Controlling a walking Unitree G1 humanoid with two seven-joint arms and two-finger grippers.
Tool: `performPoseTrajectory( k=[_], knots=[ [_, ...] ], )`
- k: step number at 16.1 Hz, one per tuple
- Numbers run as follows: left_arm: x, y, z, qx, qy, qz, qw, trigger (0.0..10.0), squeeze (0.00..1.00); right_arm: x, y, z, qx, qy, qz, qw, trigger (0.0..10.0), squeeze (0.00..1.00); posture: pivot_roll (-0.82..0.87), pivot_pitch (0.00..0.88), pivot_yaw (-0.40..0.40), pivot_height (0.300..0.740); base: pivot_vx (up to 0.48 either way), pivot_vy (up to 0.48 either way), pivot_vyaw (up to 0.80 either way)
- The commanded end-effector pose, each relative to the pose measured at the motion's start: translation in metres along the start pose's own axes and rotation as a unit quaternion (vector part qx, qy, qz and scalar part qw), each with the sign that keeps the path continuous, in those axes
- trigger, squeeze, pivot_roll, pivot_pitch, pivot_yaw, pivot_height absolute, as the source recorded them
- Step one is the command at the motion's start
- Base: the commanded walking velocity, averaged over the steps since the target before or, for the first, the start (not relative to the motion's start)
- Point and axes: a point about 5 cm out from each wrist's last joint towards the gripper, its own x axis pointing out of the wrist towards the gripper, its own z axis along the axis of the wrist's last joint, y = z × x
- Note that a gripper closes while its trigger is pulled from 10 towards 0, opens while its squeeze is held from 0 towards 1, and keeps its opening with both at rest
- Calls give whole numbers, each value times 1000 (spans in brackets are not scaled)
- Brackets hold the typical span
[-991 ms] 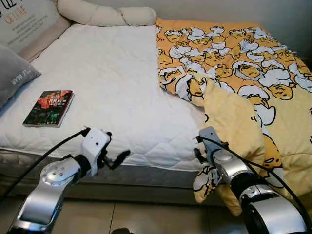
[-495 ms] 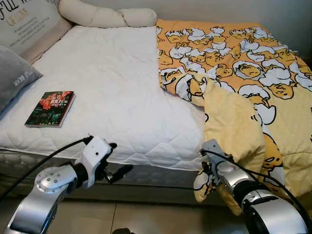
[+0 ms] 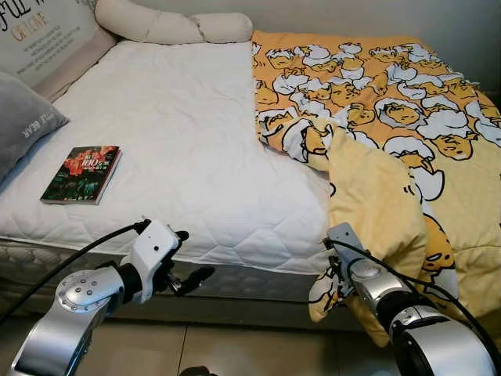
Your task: Clean up the room
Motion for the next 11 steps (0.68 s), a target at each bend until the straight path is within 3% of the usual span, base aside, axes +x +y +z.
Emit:
performPoseTrajectory(
  k=[1, 11],
  knots=[
    [2, -3, 3, 4, -3, -6, 1000, 10000, 965, 0, 2, -4, 11, 5, 7, 1000, 0, 0, 193, 0, -6, 740, 0, 0, 0],
    [1, 1, 5, 6, -3, -4, 1000, 10000, 961, 0, 1, 0, 33, -3, 20, 999, 0, 0, 197, 0, 3, 740, 0, 0, 0]
  ],
)
